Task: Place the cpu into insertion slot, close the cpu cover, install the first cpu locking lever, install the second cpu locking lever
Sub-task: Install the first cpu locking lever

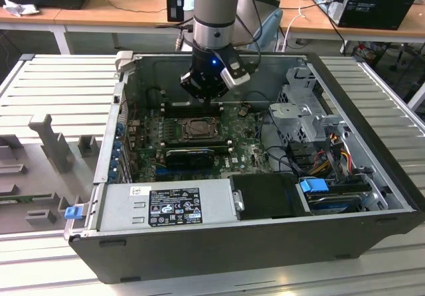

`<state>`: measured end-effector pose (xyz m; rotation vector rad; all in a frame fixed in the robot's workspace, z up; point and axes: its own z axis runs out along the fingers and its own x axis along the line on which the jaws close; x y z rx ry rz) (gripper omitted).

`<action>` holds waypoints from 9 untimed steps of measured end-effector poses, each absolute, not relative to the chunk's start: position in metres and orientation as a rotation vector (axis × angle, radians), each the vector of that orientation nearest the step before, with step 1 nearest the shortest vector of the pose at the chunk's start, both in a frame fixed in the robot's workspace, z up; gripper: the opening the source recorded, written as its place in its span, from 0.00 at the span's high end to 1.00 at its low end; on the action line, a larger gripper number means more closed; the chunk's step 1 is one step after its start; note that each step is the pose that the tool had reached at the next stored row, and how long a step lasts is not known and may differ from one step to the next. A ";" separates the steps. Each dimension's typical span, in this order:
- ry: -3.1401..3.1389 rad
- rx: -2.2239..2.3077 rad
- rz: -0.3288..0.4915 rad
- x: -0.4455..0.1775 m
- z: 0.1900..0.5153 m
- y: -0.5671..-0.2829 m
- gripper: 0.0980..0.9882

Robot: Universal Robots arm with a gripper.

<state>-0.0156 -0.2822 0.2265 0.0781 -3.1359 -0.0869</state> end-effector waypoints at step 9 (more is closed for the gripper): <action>-3.136 0.078 -0.087 -0.016 0.226 -0.288 0.99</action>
